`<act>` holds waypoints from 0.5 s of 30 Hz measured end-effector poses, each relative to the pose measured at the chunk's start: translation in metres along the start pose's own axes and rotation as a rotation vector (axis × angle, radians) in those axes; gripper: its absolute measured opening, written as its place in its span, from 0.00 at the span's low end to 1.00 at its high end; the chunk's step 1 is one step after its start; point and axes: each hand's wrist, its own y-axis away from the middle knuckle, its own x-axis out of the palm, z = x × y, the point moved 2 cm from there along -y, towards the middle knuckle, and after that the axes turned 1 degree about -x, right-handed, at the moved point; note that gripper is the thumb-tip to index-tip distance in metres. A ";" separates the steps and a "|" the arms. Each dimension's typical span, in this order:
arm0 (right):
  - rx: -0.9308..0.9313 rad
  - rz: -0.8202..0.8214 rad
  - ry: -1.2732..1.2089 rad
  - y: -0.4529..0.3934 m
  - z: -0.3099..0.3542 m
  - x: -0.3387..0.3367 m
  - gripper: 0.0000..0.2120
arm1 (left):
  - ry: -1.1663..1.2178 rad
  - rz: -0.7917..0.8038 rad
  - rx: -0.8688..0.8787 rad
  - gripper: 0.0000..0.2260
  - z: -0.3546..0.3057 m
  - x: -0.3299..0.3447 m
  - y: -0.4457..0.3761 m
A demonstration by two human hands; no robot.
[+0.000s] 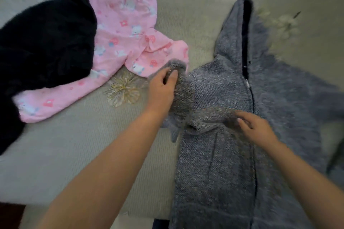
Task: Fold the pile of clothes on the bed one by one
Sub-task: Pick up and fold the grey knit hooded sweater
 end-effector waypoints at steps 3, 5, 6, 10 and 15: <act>0.207 -0.146 -0.080 0.042 -0.064 -0.036 0.11 | 0.247 0.549 -0.230 0.13 -0.045 0.106 0.012; 0.346 -0.236 -0.113 0.073 -0.108 -0.052 0.10 | 0.272 0.955 -0.396 0.17 -0.058 0.165 0.039; 0.415 -0.259 -0.119 0.088 -0.126 -0.055 0.10 | 0.209 1.029 -0.389 0.17 -0.058 0.184 0.050; 0.563 -0.274 -0.206 0.118 -0.169 -0.042 0.12 | -0.133 0.726 -0.198 0.12 -0.018 0.192 0.065; 0.438 -0.199 -0.063 0.078 -0.152 -0.011 0.37 | -0.848 0.312 0.173 0.21 0.064 0.123 0.069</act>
